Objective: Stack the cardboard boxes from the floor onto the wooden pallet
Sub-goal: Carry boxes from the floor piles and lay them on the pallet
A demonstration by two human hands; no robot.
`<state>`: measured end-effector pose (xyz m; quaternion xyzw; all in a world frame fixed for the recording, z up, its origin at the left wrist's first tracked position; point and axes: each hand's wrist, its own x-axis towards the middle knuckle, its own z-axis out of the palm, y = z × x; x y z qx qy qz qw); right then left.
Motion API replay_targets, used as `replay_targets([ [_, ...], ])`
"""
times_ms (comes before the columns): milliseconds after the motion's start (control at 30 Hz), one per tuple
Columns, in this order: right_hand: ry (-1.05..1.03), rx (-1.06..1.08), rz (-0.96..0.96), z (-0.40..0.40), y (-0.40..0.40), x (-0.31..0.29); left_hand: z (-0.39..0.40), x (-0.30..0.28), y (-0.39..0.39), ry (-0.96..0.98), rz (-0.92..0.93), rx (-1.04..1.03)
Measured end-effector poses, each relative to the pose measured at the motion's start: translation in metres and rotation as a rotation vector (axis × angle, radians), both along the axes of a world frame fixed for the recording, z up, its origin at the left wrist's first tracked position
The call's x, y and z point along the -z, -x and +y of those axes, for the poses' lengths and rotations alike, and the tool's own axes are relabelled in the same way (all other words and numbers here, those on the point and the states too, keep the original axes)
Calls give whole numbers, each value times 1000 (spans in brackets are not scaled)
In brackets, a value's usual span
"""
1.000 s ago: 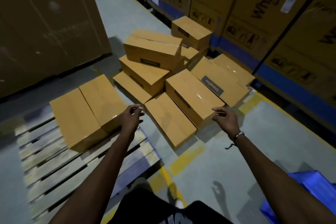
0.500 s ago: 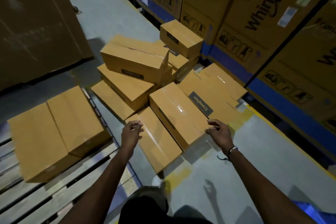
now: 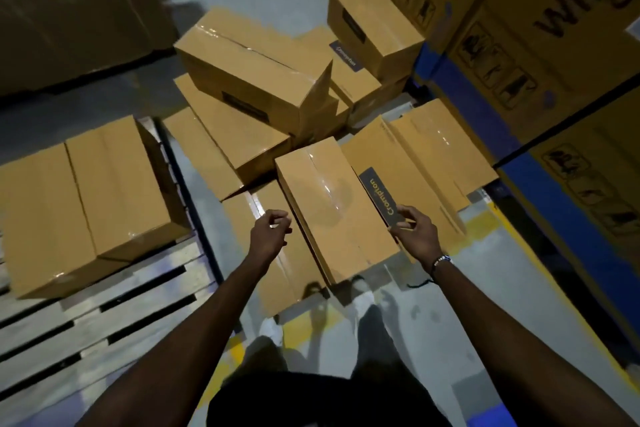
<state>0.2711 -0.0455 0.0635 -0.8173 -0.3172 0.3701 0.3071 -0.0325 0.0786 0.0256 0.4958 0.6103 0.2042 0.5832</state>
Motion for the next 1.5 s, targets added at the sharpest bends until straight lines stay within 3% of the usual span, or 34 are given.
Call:
replay_targets([
  [233,76,-180,32,74,-85,85,29,68,-76,18,142,-125],
  [500,131,-212,146,140,-118,232,70,226,-128,-18,284,-159],
  [667,119,-243,114,158,-119,321,81,321,-134,-99,414,-115],
  [767,49,-260,85,158,-122,354,81,358,-136,-83,386,-91],
  [1000,-42,-378,10,154,-127,389,76,382,-140,-173,360,48],
  [1267,-28,-414,-34,155,-123,398,77,381,-113,-148,315,62],
  [1500,58,-453,140,168,-106,401,75,388,-103,-89,303,-5],
])
